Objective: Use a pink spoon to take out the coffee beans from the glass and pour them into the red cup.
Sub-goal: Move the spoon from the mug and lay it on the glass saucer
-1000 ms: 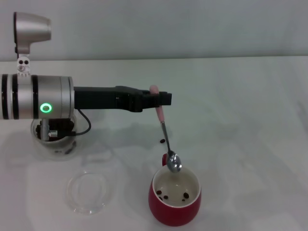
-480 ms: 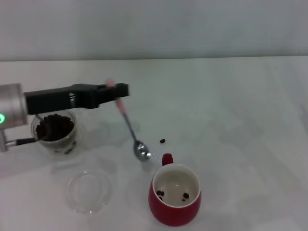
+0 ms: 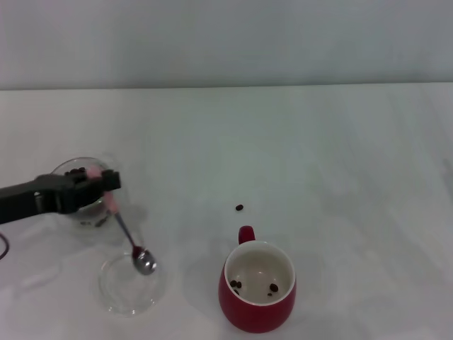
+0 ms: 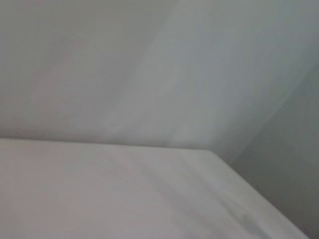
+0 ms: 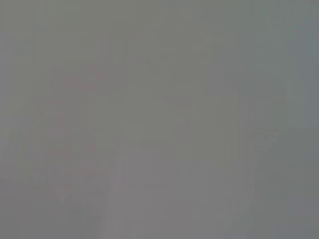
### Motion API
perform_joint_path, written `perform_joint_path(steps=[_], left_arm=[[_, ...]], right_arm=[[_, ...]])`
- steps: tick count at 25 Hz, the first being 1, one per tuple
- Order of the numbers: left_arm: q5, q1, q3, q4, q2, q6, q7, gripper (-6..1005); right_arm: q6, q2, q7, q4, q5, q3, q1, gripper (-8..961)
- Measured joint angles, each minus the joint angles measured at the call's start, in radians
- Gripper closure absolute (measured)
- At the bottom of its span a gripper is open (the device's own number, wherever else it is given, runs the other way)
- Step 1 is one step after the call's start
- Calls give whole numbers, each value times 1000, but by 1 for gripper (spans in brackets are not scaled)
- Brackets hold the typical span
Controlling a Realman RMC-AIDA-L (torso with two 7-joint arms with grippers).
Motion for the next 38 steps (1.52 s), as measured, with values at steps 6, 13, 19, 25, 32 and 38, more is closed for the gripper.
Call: perform_joint_path(steps=[6,13,19,25,32,38], left_arm=[[6,34,-1,-7,20,0,20,865],[45,39,-1,-11,20,-36,23,865],[89,31,0,-23,9,-74,23,864],[128,3,6,-37,-12,-96,23,864],[178,-22,7,-49,-29,-134,23,864],[202,-40,5,-61,-31,-154,23,864]], right_arm=[[10,0,23,19,5,1,2,334],[9,0,61,22,5,1,1,334],[5,2,70,24,-2,-4,2,334],[7,2,78,24,-3,-7,5,334],[14,2,79,24,-3,-7,7,334],[16,2,79,24,-3,-1,10,334]])
